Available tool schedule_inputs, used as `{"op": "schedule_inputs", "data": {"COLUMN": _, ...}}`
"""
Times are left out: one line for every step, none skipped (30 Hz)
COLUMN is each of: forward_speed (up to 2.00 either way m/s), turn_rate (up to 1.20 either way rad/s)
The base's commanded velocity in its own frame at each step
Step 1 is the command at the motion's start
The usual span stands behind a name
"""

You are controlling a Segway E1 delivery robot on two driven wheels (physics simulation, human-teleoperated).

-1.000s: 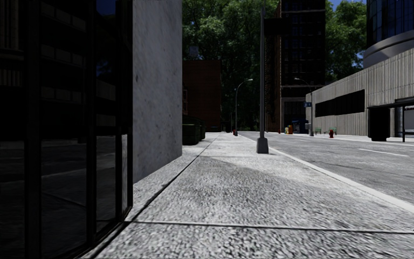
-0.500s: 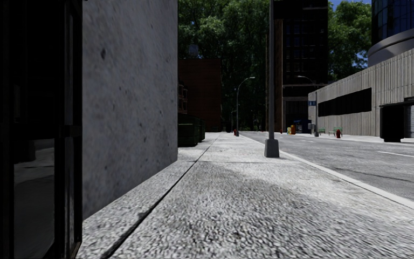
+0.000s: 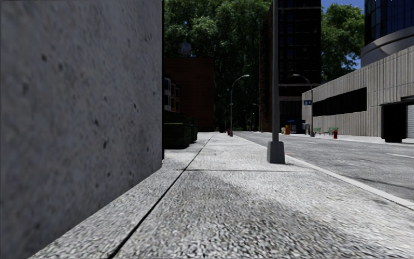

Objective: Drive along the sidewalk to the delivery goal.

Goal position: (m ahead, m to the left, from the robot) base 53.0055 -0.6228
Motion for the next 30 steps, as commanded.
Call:
{"op": "schedule_inputs", "data": {"forward_speed": 2.0, "turn_rate": 0.0}}
{"op": "schedule_inputs", "data": {"forward_speed": 2.0, "turn_rate": 0.0}}
{"op": "schedule_inputs", "data": {"forward_speed": 2.0, "turn_rate": 0.0}}
{"op": "schedule_inputs", "data": {"forward_speed": 2.0, "turn_rate": 0.0}}
{"op": "schedule_inputs", "data": {"forward_speed": 2.0, "turn_rate": 0.0}}
{"op": "schedule_inputs", "data": {"forward_speed": 2.0, "turn_rate": 0.0}}
{"op": "schedule_inputs", "data": {"forward_speed": 2.0, "turn_rate": 0.0}}
{"op": "schedule_inputs", "data": {"forward_speed": 2.0, "turn_rate": 0.0}}
{"op": "schedule_inputs", "data": {"forward_speed": 2.0, "turn_rate": 0.0}}
{"op": "schedule_inputs", "data": {"forward_speed": 2.0, "turn_rate": 0.0}}
{"op": "schedule_inputs", "data": {"forward_speed": 2.0, "turn_rate": 0.0}}
{"op": "schedule_inputs", "data": {"forward_speed": 2.0, "turn_rate": 0.0}}
{"op": "schedule_inputs", "data": {"forward_speed": 2.0, "turn_rate": 0.0}}
{"op": "schedule_inputs", "data": {"forward_speed": 2.0, "turn_rate": 0.0}}
{"op": "schedule_inputs", "data": {"forward_speed": 2.0, "turn_rate": 0.0}}
{"op": "schedule_inputs", "data": {"forward_speed": 2.0, "turn_rate": 0.0}}
{"op": "schedule_inputs", "data": {"forward_speed": 2.0, "turn_rate": 0.0}}
{"op": "schedule_inputs", "data": {"forward_speed": 2.0, "turn_rate": 0.0}}
{"op": "schedule_inputs", "data": {"forward_speed": 2.0, "turn_rate": 0.0}}
{"op": "schedule_inputs", "data": {"forward_speed": 2.0, "turn_rate": 0.0}}
{"op": "schedule_inputs", "data": {"forward_speed": 2.0, "turn_rate": 0.0}}
{"op": "schedule_inputs", "data": {"forward_speed": 2.0, "turn_rate": 0.0}}
{"op": "schedule_inputs", "data": {"forward_speed": 2.0, "turn_rate": 0.0}}
{"op": "schedule_inputs", "data": {"forward_speed": 2.0, "turn_rate": 0.0}}
{"op": "schedule_inputs", "data": {"forward_speed": 2.0, "turn_rate": 0.0}}
{"op": "schedule_inputs", "data": {"forward_speed": 2.0, "turn_rate": 0.0}}
{"op": "schedule_inputs", "data": {"forward_speed": 2.0, "turn_rate": 0.0}}
{"op": "schedule_inputs", "data": {"forward_speed": 2.0, "turn_rate": 0.0}}
{"op": "schedule_inputs", "data": {"forward_speed": 2.0, "turn_rate": 0.0}}
{"op": "schedule_inputs", "data": {"forward_speed": 2.0, "turn_rate": 0.0}}
